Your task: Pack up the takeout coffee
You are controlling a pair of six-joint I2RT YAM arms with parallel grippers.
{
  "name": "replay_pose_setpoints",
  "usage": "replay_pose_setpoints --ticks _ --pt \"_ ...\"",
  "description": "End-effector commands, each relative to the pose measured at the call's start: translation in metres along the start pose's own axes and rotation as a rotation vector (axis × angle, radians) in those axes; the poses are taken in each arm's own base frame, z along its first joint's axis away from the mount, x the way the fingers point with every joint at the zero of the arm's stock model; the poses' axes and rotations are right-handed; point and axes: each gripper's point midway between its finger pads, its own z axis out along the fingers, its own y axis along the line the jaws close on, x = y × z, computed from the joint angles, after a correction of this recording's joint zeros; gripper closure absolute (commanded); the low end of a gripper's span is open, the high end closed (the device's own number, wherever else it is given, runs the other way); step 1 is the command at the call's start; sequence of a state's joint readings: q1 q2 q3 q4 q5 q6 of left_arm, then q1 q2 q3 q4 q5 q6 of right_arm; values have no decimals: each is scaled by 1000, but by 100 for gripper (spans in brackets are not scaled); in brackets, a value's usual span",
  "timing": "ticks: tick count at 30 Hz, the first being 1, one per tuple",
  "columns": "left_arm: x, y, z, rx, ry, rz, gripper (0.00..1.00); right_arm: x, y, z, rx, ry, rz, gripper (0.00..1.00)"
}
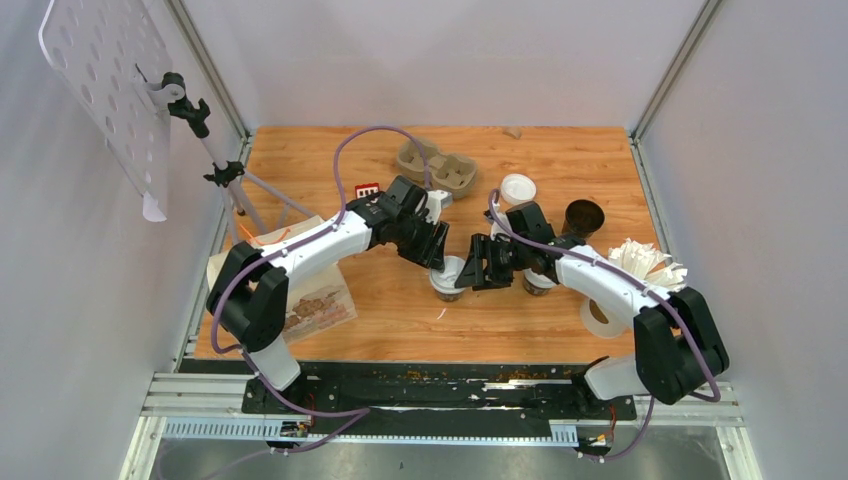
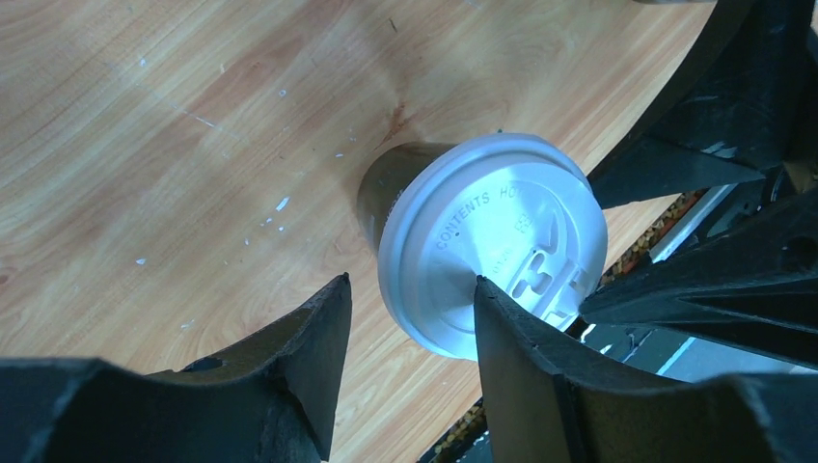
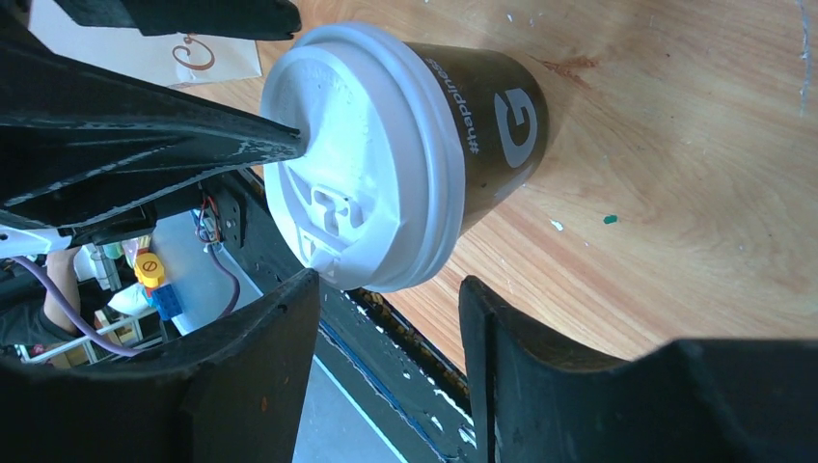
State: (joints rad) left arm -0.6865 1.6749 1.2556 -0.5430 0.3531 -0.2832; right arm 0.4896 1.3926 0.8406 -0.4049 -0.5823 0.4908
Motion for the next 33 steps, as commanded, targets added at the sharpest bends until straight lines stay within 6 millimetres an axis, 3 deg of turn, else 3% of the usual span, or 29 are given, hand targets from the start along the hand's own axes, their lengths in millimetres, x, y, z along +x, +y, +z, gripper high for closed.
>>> replay_pose_setpoints --ticks 1,11,24,33 --pt "-9 -3 -1 23 -13 42 43 -18 11 -2 -61 -35 -61 45" --pt "-5 1 6 22 7 46 44 -23 12 -7 -118 -38 -56 39" --pt "-3 3 6 9 10 39 45 -16 -2 7 -136 15 -31 51" --pt "3 16 9 -47 38 42 45 -7 -16 12 -143 26 -22 59"
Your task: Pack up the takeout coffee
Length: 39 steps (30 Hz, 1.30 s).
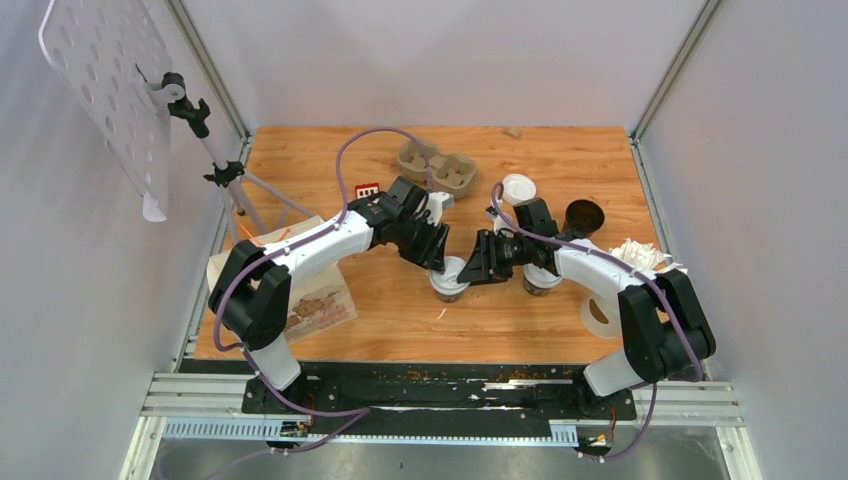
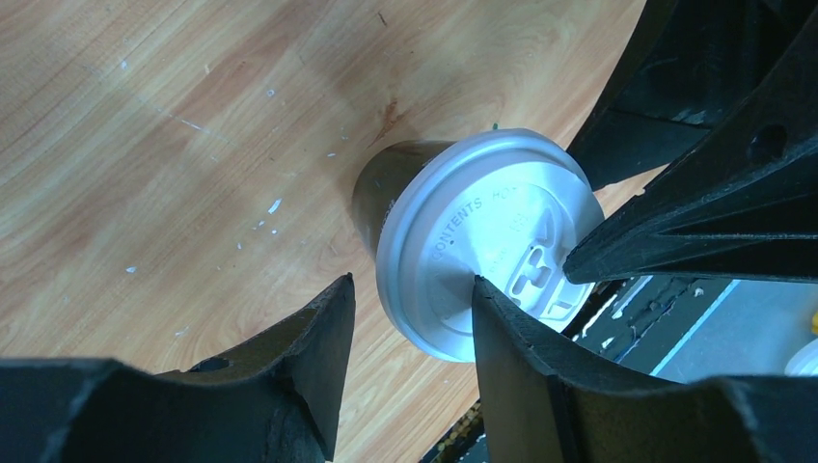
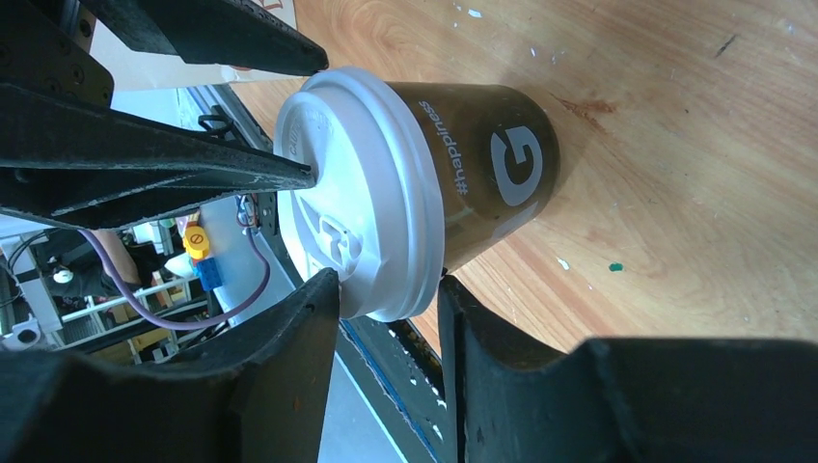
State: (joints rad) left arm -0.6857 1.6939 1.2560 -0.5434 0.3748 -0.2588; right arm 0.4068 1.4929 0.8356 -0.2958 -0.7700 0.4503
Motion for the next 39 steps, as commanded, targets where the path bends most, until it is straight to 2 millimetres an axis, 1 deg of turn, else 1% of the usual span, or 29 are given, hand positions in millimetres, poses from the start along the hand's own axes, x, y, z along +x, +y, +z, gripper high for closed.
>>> replay_pose_setpoints --ticks 1,6,15,19,25,27,32,34,36,39 --pt "-1 16 4 -64 18 26 45 5 -14 3 -2 0 -30 59" --pt "1 21 6 -72 33 21 47 7 -23 2 -1 -11 -28 60" --pt "14 31 12 -95 62 4 49 9 -37 8 -3 -11 -14 62" --pt "18 34 13 -103 71 -6 49 16 -45 10 20 -1 5 63" --pt "23 38 16 -106 85 -23 49 29 -65 12 62 2 50 63" --pt "27 41 17 -110 94 -30 49 32 -71 12 87 1 61 64" --pt "34 47 19 -119 109 -42 49 32 -79 11 130 0 62 64" --pt "33 47 19 -118 105 -48 49 27 -74 10 123 -1 55 63" --pt "29 45 18 -111 97 -50 49 16 -59 7 77 -14 39 62" --pt "27 42 17 -101 91 -52 50 -5 -34 -3 40 -57 -6 61"
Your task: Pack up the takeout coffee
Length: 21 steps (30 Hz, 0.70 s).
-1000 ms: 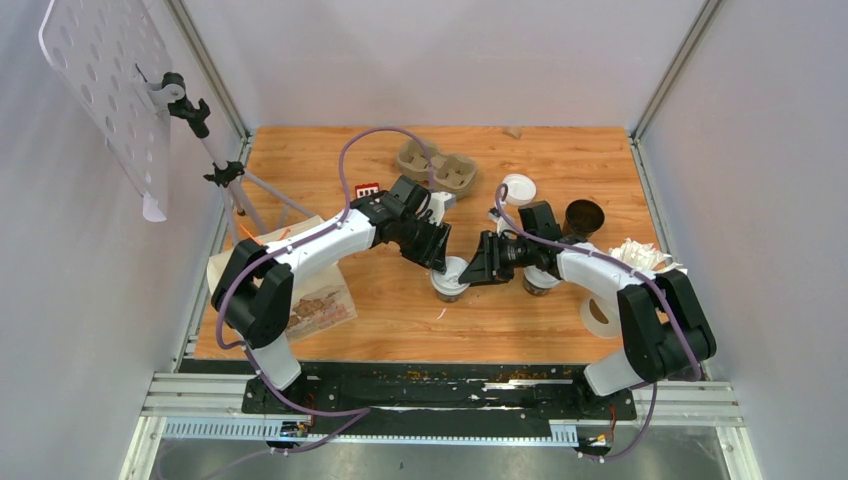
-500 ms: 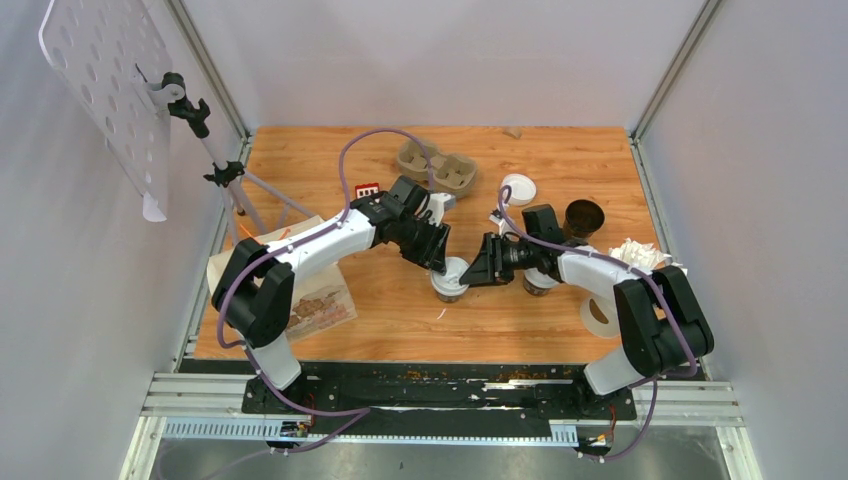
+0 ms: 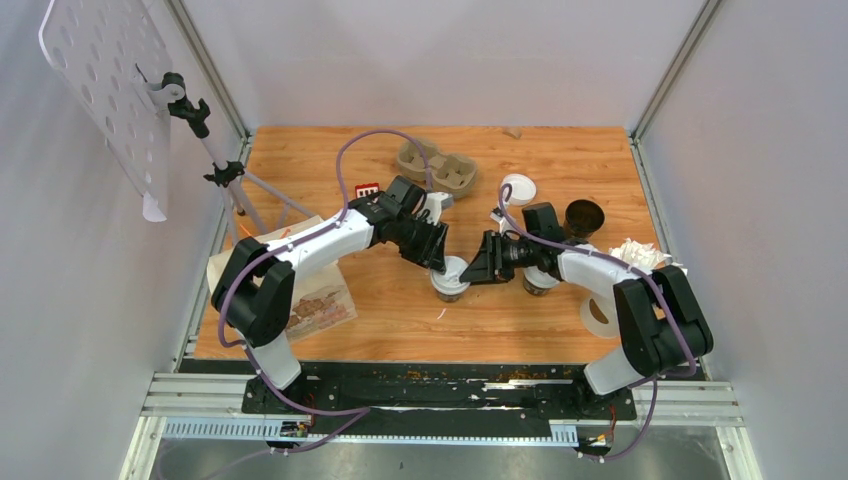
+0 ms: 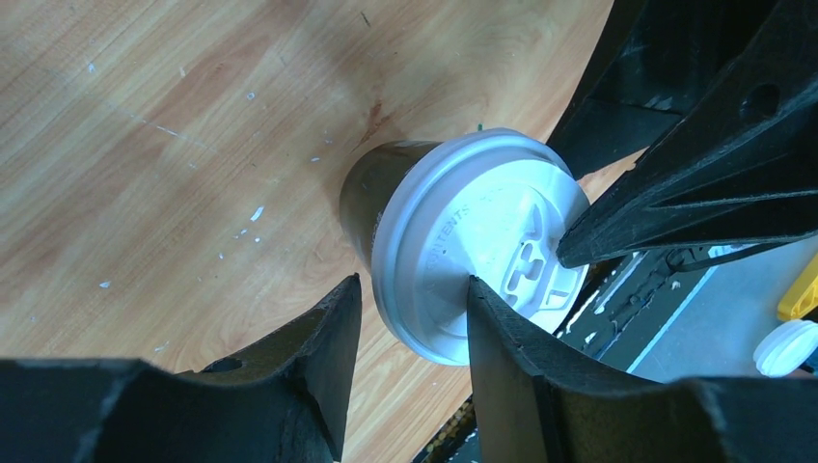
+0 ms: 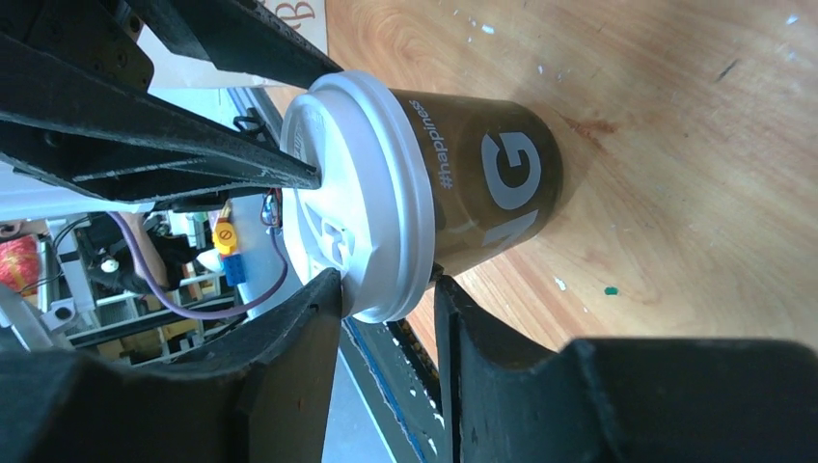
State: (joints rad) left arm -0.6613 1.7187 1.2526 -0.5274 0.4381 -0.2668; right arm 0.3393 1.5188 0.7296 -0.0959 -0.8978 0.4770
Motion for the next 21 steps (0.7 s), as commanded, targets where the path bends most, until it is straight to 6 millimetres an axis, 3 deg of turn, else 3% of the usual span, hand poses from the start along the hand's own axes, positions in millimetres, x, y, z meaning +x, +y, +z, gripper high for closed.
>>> replay_pose_setpoints --ticks 1,10,17,21 --pt "24 41 10 -146 75 -23 49 -12 -18 -8 158 -34 -39 60" --pt "9 6 -4 -10 7 -62 47 -35 -9 -17 225 -34 -91 51" --pt "-4 -23 -15 113 -62 -121 37 -45 12 -31 238 -65 -103 47" --pt "-13 -29 -26 114 -103 -110 30 -42 28 -34 236 -74 -118 50"
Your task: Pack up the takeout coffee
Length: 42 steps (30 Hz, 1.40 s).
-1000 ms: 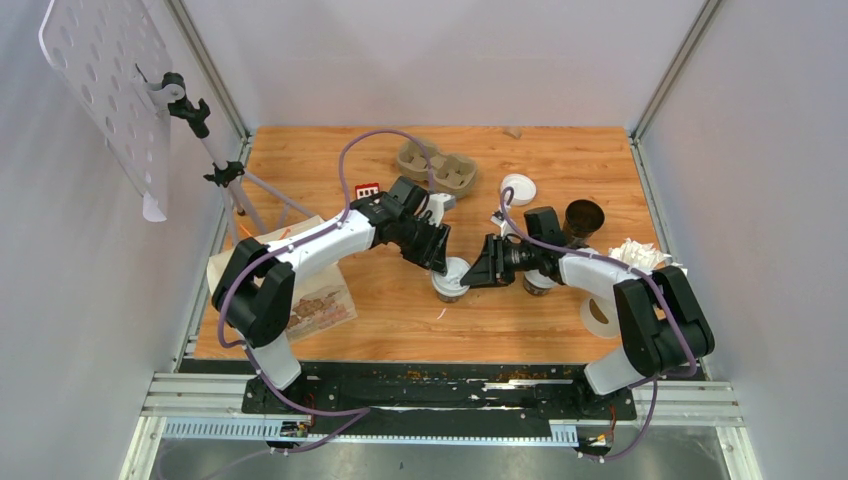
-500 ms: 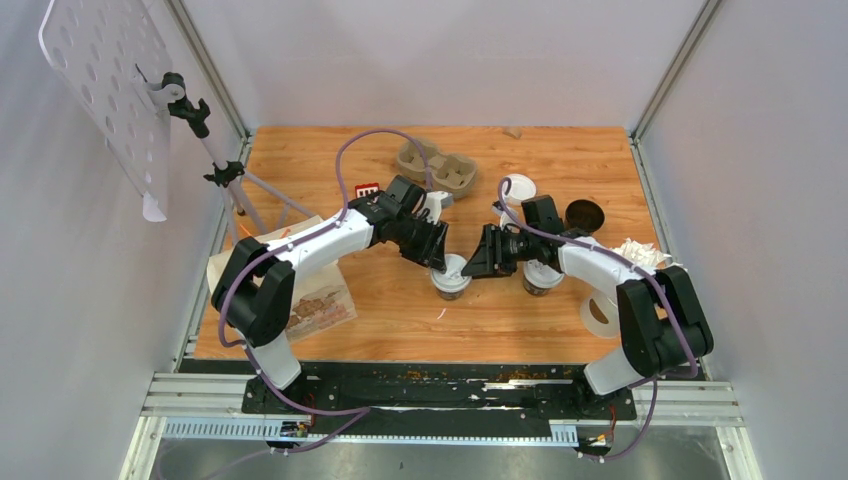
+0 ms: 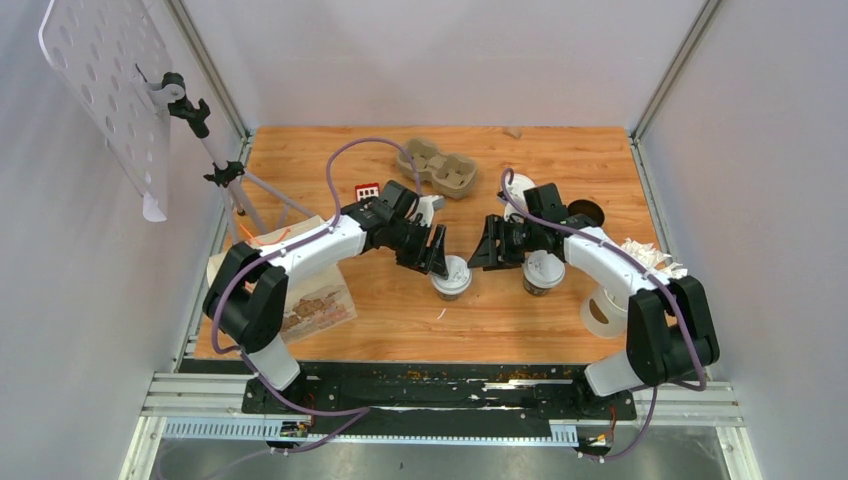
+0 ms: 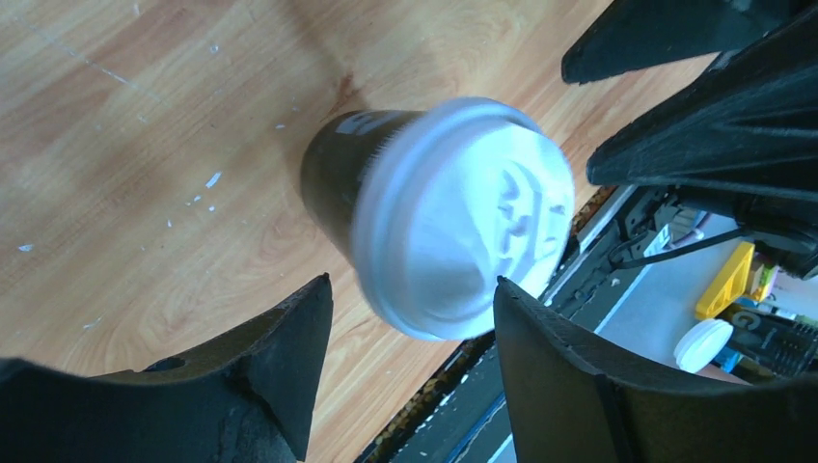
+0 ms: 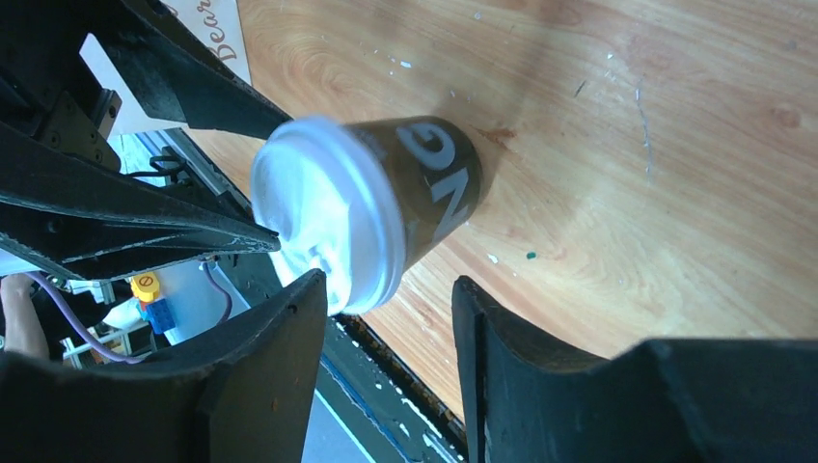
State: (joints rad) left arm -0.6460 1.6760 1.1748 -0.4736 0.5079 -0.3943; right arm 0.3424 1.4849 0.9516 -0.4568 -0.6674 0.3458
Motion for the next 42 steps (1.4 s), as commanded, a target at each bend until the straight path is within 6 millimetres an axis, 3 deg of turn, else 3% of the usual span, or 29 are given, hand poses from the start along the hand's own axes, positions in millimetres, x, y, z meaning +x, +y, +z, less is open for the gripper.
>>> replay_pose_setpoints --ticks 1,9,14,19,26,33,42 --pt "-24 -24 -23 48 -100 31 29 -11 30 -18 -13 -54 -58 52" --pt "-48 -17 -33 -19 -154 63 32 -16 73 -25 -79 -132 -100 67" --pt "-52 -2 -31 -62 -141 66 40 -22 87 -13 -108 -131 -117 71" --pt "-42 10 -21 -83 -105 68 44 -26 78 4 -88 -121 -104 73" --pt "-27 26 -6 -103 -63 55 61 -15 52 24 -32 -71 -74 74" --pt "-7 47 1 -158 -25 73 65 -5 30 29 36 -66 -74 75" --pt "4 50 9 -135 -13 56 65 -1 22 33 57 -56 -65 75"
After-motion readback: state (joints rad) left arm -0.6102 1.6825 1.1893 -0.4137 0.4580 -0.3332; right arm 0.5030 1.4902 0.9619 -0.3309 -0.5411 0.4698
